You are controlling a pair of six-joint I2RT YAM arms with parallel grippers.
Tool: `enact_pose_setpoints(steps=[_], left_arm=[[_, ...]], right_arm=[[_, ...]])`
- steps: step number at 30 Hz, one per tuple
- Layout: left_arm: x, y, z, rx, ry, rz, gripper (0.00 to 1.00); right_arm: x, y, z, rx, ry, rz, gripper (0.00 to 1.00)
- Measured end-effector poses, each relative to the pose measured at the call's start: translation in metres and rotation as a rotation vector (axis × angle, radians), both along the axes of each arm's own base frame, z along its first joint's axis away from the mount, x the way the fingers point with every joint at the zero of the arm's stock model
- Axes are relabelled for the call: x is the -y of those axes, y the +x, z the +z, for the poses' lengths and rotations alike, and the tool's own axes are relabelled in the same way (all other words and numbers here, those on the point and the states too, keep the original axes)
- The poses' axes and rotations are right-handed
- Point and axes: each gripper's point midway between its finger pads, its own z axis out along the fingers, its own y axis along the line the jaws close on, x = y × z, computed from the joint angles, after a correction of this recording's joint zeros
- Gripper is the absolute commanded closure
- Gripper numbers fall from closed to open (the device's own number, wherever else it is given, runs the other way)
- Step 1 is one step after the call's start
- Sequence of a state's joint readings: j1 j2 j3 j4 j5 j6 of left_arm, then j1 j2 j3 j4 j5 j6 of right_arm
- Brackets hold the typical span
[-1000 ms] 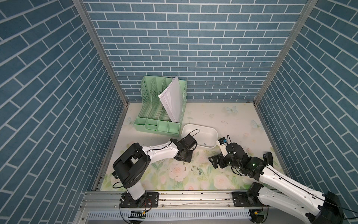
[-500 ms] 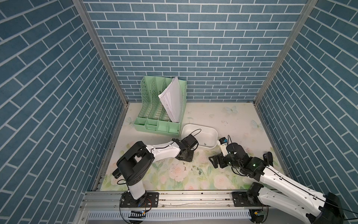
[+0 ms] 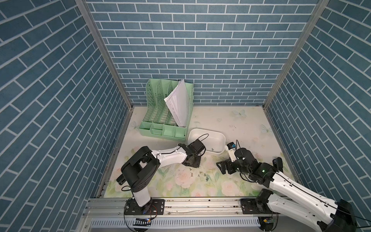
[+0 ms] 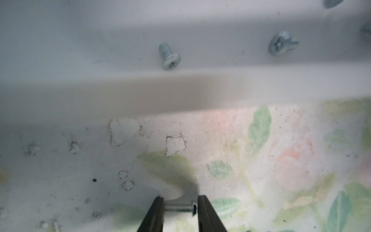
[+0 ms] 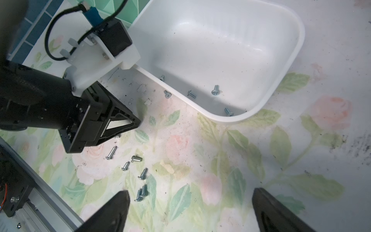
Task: Put the screws on the desktop into the storage box
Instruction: Pick up the screw from the center of the board, then place the screw in the storage box.
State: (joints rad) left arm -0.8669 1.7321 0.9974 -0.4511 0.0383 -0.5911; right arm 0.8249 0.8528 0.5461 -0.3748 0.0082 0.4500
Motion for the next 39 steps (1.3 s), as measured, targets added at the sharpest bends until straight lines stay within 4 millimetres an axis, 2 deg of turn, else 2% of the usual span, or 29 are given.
enact_pose_setpoints(steps=[16, 27, 35, 39], left_arm=[[0.003, -0.002, 0.004, -0.011, -0.005, -0.012, 0.73], [0.031, 0.019, 0.044, 0.047, -0.071, -0.055, 0.74], [0.052, 0.054, 0.087, 0.133, -0.143, -0.062, 0.74], [0.06, 0.072, 0.092, 0.154, -0.152, -0.066, 0.73]], right_arm=[[0.003, 0.003, 0.001, 0.005, -0.001, -0.029, 0.0], [0.01, 0.007, 0.01, 0.044, 0.009, -0.067, 0.0], [0.014, 0.009, 0.013, 0.058, 0.013, -0.102, 0.0], [0.016, 0.01, 0.014, 0.058, 0.016, -0.11, 0.0]])
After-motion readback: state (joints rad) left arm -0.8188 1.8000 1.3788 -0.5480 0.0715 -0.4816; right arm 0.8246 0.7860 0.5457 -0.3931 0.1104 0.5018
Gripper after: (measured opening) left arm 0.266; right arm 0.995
